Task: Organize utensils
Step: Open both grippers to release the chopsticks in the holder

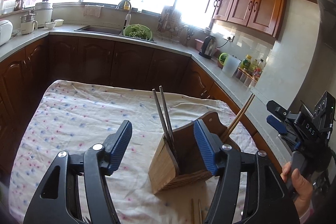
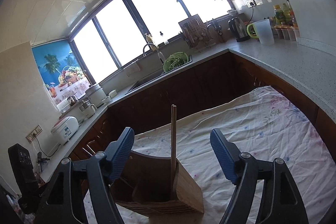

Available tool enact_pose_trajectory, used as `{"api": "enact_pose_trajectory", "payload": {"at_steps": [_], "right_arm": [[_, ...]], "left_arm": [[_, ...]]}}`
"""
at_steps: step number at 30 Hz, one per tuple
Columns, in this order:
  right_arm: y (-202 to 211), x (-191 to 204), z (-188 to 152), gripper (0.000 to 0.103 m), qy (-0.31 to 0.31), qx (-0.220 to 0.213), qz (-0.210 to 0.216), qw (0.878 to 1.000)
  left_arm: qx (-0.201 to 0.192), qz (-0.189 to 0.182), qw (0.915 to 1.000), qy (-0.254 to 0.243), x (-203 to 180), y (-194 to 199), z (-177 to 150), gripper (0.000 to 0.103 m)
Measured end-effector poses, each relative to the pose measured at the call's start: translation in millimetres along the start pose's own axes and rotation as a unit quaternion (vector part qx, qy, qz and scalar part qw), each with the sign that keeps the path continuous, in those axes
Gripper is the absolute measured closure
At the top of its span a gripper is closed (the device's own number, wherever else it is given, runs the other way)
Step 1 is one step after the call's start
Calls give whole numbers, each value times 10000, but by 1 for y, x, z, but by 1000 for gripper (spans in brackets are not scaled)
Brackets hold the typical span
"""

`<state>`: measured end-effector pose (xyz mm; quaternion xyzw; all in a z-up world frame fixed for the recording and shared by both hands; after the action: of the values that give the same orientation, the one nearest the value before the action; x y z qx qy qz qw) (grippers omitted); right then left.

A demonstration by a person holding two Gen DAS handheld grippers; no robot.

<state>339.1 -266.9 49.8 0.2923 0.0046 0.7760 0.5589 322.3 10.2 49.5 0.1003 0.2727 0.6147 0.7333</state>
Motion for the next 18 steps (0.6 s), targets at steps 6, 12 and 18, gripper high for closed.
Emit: {"api": "enact_pose_trajectory", "payload": {"at_steps": [6,12,18], "right_arm": [[19,1,-7,9,4,50,116,9999],[43,0,-19,3,-6,183,253,9995],[71,1,-36,3,-13,219,259,9994]], "left_arm": [[42,84,10000,21,4,16,-10,21],[152,131,9998,-14,8,33,-25,19],[223,155,9996,27,16,57,-47,18]]}}
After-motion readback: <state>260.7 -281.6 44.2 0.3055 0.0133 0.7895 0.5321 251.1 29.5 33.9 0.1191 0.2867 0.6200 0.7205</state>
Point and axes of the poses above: each gripper's, at about its wrist camera, not at the fingertips, and y roughly against the way its jaws point, x to its left, z to its top, the point moved 3 cm from there along -y, roughly the way its jaws point, and after that the axes turned 1 degree about z, right-handed, at the moved point
